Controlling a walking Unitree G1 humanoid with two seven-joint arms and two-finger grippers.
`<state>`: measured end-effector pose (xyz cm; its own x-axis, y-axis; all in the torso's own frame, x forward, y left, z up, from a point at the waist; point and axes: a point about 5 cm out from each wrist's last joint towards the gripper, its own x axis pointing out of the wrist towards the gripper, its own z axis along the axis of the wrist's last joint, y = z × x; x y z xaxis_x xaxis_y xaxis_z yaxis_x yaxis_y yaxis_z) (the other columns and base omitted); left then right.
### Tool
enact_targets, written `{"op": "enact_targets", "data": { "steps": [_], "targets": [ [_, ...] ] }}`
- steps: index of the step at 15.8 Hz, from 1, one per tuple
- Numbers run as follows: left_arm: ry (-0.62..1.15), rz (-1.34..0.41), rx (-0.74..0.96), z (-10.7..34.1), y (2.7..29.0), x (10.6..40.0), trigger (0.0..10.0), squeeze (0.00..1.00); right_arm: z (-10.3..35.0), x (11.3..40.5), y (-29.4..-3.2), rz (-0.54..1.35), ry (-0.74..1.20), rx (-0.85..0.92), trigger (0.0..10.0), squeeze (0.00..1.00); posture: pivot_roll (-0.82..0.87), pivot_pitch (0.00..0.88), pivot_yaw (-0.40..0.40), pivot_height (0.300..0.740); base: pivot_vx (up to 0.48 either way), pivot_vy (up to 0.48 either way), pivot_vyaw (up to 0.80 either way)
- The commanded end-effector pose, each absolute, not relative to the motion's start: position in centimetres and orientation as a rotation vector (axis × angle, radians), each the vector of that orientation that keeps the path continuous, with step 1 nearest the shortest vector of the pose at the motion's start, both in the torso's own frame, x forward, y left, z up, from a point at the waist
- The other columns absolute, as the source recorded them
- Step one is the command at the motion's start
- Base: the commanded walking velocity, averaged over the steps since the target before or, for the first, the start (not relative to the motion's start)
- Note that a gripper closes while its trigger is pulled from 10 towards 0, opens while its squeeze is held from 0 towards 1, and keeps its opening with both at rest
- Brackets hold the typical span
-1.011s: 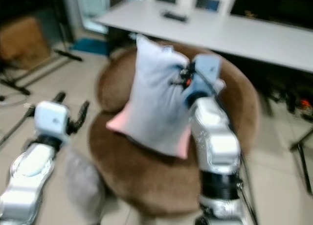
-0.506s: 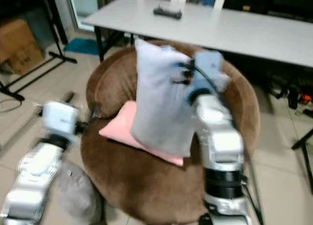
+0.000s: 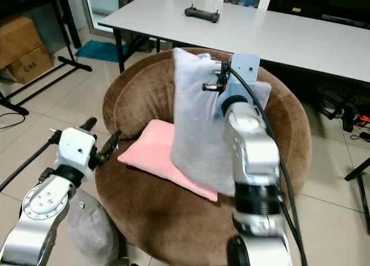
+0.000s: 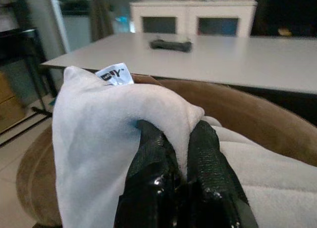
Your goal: Move the pillow to the sofa from floor
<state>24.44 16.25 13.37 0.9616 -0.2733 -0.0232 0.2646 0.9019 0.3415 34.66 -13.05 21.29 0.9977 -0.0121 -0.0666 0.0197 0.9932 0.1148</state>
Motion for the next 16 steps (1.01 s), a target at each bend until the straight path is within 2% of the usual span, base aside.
{"op": "enact_targets", "data": {
  "steps": [1, 6, 8, 13, 16],
  "targets": [
    [-0.001, -0.33, 0.353, 13.0, 15.8, 24.0, 10.0, 0.0, 22.3, 35.4, -13.5, -0.056, 0.021, 0.151, 10.0, 0.0, 0.1, 0.0, -0.063, 0.74, 0.0, 0.0, 0.0],
    [0.053, -0.434, 0.382, 12.5, 15.8, 22.2, 10.0, 0.0, 21.4, 39.1, -15.1, -0.221, 0.069, 0.167, 10.0, 0.0, 0.14, 0.0, -0.089, 0.74, 0.0, 0.0, 0.0],
    [0.064, -0.502, 0.36, 12.9, 15.7, 21.4, 10.0, 0.0, 20.3, 40.4, -17.0, -0.335, 0.101, 0.16, 10.0, 0.0, 0.17, 0.0, -0.103, 0.74, 0.0, 0.0, 0.0],
    [0.087, -0.694, 0.288, 14.0, 15.3, 20.2, 10.0, 0.0, 18.5, 40.7, -19.0, -0.405, 0.146, 0.129, 10.0, 0.0, 0.21, 0.0, -0.104, 0.74, 0.0, 0.0, 0.0],
    [0.114, -0.709, 0.311, 14.4, 16.0, 19.9, 10.0, 0.0, 18.1, 40.5, -20.3, -0.475, 0.143, 0.126, 10.0, 0.0, 0.22, 0.0, -0.099, 0.74, 0.0, 0.0, 0.0]
  ]
}}
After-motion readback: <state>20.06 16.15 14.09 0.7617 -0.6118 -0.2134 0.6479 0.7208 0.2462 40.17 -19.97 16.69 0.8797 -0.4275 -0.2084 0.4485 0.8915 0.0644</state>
